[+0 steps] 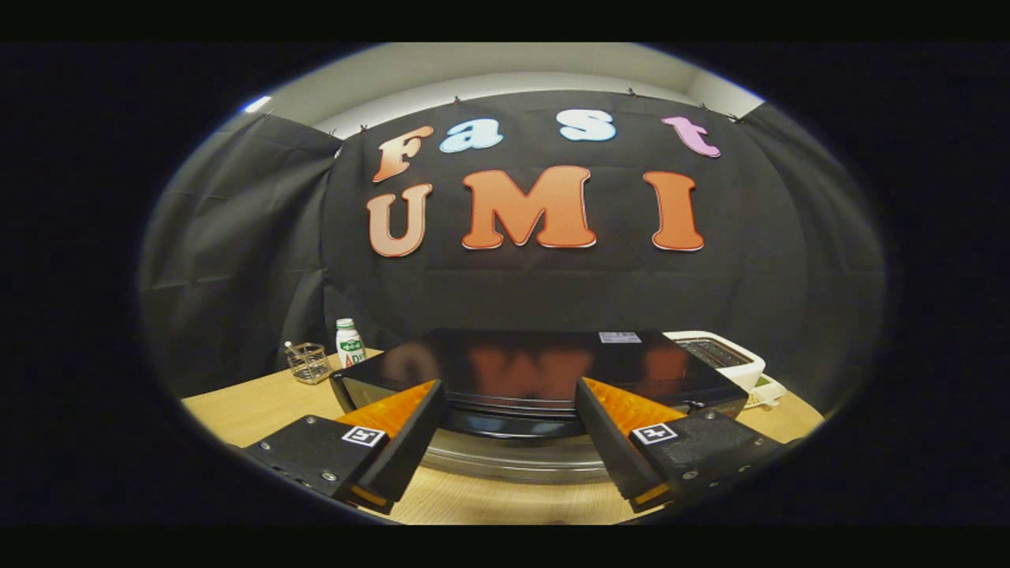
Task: Open the toaster oven, put the food inside, and close the toaster oven door.
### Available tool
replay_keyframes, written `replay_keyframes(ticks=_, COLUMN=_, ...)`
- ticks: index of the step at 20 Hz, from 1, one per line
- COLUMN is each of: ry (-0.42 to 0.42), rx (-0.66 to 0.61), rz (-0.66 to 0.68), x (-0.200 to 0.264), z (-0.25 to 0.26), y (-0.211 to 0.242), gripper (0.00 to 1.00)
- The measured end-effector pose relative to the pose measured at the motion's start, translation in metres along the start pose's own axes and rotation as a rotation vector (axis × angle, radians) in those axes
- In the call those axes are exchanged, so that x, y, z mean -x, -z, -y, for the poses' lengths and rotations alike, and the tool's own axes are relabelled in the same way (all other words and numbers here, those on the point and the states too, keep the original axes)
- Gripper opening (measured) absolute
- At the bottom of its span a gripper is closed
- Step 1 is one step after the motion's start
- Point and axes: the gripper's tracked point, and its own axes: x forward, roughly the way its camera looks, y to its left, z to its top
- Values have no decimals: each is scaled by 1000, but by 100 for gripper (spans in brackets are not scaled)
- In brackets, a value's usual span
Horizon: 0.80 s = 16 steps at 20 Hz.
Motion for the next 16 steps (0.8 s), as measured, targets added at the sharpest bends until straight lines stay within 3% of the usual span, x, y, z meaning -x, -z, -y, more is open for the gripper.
replay_keyframes(ticks=2, ry=-2, rx=-11, rz=2, x=4, z=-2, y=2, gripper=93)
replay_keyframes(ticks=5, ry=-29, rx=-24, rz=-4, x=21, z=-8, y=6, gripper=75)
replay_keyframes(ticks=7, ry=-63, rx=-16, rz=-9, x=35, z=-13, y=9, gripper=72)
replay_keyframes(ticks=13, ry=-127, rx=21, rz=-50, x=86, z=-22, y=34, gripper=71)
replay_keyframes(ticks=16, ry=-173, rx=-15, rz=-145, x=110, z=-30, y=69, gripper=71)
